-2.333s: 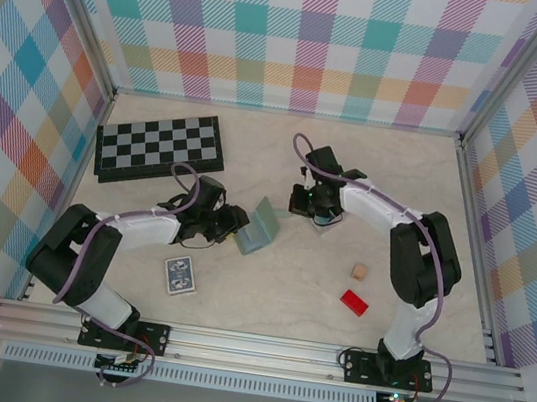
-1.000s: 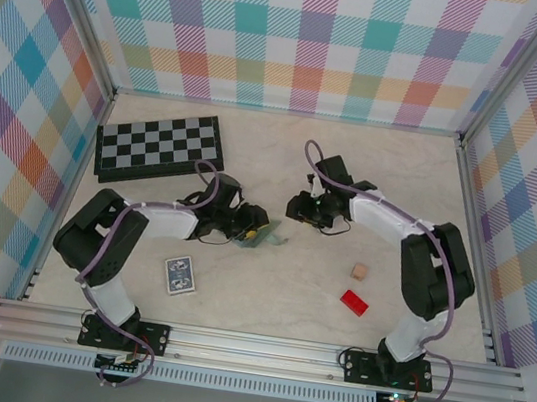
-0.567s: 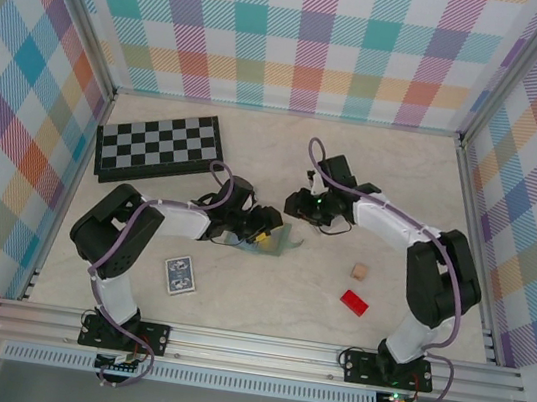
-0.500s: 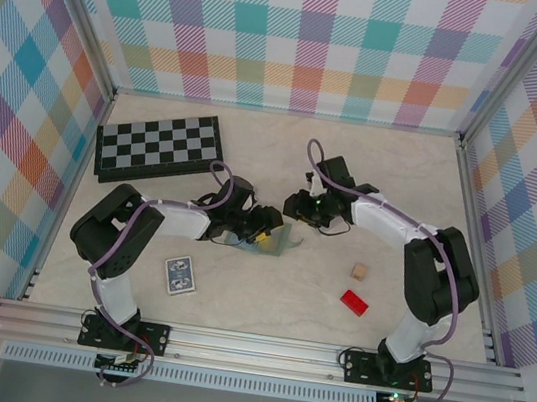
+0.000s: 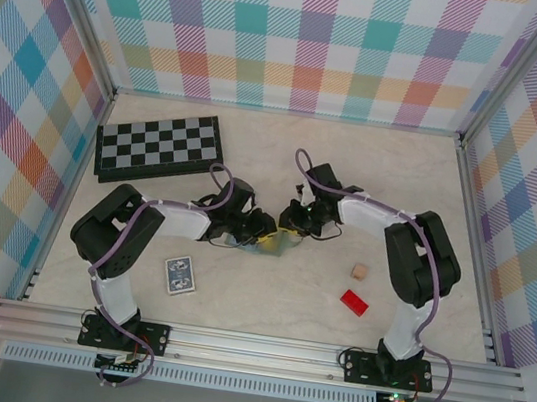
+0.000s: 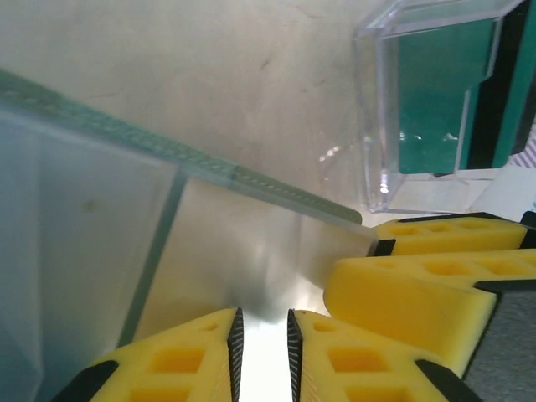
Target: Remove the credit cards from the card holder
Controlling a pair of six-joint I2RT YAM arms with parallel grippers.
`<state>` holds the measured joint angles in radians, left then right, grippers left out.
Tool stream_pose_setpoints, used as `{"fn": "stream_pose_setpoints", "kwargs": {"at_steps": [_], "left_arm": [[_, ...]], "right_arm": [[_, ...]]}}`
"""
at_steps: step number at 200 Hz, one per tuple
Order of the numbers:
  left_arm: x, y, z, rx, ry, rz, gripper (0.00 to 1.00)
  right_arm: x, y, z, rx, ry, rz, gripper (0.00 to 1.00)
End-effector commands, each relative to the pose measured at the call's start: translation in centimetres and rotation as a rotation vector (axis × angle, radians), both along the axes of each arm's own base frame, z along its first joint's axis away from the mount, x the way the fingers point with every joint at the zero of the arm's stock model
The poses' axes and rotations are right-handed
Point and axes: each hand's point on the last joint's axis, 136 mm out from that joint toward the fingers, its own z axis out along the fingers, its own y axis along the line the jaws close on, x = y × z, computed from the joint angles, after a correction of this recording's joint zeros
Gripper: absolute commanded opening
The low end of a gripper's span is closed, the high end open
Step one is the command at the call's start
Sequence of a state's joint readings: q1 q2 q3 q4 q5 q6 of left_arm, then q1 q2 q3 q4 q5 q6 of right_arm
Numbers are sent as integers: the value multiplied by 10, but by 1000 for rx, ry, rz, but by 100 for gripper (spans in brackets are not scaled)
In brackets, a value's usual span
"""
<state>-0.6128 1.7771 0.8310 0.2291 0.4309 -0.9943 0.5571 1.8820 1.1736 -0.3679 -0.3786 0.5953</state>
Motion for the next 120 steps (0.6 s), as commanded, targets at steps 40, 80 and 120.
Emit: {"fn": "stream_pose_setpoints", "kwargs": {"at_steps": [40, 80, 120], "left_arm": [[-1, 59, 23, 239, -35, 66, 23], [-1, 92, 24, 320, -21, 110, 30], [-7, 101, 9, 375, 33, 111, 38]], "right_arm": [[-3, -6, -18, -93, 31, 13, 19], [0, -5, -25, -102, 35, 22, 19], [5, -1, -28, -102, 36, 40, 19]]}}
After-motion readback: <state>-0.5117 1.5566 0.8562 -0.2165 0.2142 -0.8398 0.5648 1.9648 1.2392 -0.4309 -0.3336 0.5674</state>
